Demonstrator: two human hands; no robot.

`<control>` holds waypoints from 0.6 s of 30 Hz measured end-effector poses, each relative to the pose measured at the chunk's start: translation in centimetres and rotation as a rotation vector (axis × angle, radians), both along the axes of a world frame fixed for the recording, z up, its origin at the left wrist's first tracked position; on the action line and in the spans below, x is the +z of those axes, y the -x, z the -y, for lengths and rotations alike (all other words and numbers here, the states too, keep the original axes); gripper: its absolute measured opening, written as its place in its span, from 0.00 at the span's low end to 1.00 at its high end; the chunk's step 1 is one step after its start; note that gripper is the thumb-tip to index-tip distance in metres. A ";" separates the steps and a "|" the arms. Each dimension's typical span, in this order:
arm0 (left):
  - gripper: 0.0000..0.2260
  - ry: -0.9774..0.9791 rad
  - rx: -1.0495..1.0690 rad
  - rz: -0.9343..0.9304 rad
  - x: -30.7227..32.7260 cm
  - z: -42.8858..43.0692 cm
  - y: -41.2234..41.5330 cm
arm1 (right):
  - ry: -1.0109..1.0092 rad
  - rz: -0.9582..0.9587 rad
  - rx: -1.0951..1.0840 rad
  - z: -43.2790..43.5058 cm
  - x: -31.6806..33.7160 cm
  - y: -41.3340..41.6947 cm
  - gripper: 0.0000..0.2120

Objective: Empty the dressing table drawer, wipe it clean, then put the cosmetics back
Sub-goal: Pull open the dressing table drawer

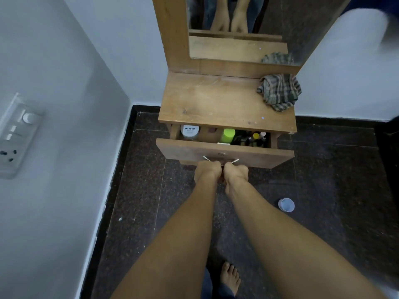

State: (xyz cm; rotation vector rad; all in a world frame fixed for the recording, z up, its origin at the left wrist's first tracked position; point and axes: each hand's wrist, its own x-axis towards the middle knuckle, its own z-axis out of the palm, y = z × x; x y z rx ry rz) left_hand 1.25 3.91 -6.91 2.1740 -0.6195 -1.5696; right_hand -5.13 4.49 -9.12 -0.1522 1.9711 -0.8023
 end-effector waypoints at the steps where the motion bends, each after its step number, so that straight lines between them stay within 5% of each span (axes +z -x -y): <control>1: 0.17 0.001 0.010 0.002 -0.3 -0.7 0.0 | -0.003 0.004 -0.006 -0.9 0.0 -0.1 0.14; 9: 0.21 -0.043 0.064 -0.007 -9.5 -5.3 -0.8 | -0.042 0.032 0.014 -6.9 -0.6 -0.4 0.09; 14: 0.06 -0.064 0.034 0.013 -0.9 -9.0 -0.9 | -0.051 0.055 0.022 -9.5 -0.2 -0.5 0.07; 18: 0.07 -0.066 0.045 0.010 -0.1 -10.5 -1.2 | -0.083 0.058 0.032 -11.1 0.3 -0.7 0.09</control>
